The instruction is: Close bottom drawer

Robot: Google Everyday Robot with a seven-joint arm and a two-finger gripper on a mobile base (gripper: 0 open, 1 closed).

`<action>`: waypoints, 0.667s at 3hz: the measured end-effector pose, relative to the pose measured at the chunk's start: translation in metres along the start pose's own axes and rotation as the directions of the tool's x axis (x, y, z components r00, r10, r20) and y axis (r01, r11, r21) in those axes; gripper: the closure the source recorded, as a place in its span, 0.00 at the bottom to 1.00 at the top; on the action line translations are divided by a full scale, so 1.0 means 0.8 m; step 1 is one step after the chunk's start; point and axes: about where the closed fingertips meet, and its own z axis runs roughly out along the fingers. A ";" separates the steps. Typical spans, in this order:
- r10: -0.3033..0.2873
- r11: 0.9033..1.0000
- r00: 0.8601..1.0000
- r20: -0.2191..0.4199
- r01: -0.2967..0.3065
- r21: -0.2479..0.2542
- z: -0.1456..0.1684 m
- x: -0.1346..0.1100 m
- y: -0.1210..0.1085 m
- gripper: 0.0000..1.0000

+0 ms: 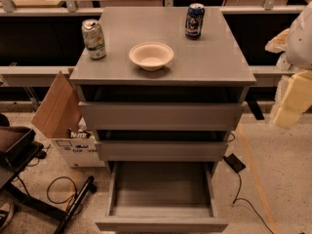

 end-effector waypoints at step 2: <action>0.040 0.999 0.999 0.009 -0.040 -0.009 0.027 0.016 0.018 0.00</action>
Offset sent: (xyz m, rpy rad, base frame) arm -0.0439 -0.0230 -0.1221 0.0986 0.0701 -0.1472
